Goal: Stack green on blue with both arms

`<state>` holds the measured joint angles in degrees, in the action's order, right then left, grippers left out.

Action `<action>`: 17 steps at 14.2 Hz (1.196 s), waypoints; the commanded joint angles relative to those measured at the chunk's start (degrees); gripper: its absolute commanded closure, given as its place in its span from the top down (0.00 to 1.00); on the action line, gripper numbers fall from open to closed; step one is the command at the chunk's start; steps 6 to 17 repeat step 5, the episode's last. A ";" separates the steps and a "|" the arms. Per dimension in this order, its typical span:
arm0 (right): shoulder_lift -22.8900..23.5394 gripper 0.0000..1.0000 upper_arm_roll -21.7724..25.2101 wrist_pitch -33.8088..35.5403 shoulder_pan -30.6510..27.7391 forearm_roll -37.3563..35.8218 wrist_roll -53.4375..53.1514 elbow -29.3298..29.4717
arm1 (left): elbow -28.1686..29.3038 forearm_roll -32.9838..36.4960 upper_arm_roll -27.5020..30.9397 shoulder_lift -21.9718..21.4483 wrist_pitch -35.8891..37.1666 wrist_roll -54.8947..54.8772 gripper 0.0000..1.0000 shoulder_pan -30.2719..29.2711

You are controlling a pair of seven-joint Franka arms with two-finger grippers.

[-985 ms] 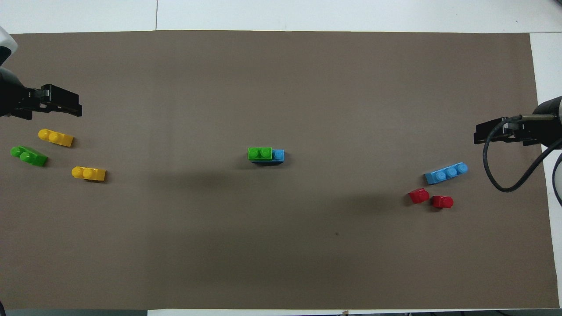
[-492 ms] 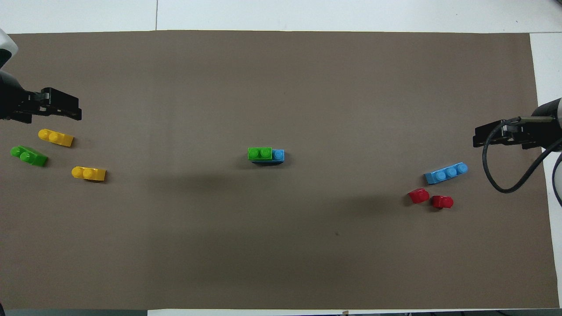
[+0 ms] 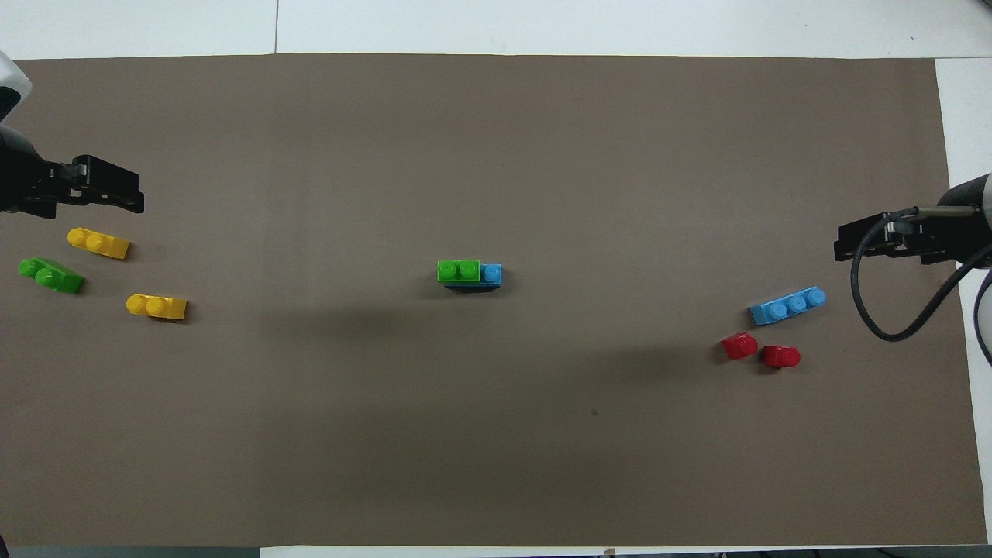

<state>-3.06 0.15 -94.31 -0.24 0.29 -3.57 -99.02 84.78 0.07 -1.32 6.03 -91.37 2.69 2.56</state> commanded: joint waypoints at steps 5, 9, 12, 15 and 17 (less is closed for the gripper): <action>0.16 1.00 -0.59 0.89 -0.46 0.67 -0.91 0.40 | -0.40 0.64 -0.09 -0.67 1.46 0.21 1.00 -0.01; 0.16 1.00 -0.59 0.89 -0.46 0.67 -0.91 0.40 | -0.40 0.64 -0.09 -0.67 1.46 0.21 1.00 -0.01; 0.16 1.00 -0.59 0.89 -0.46 0.67 -0.91 0.40 | -0.40 0.64 -0.09 -0.67 1.46 0.21 1.00 -0.01; 0.16 1.00 -0.59 0.89 -0.46 0.67 -0.91 0.40 | -0.40 0.64 -0.09 -0.67 1.46 0.21 1.00 -0.01; 0.16 1.00 -0.59 0.89 -0.46 0.67 -0.91 0.40 | -0.40 0.64 -0.09 -0.67 1.46 0.21 1.00 -0.01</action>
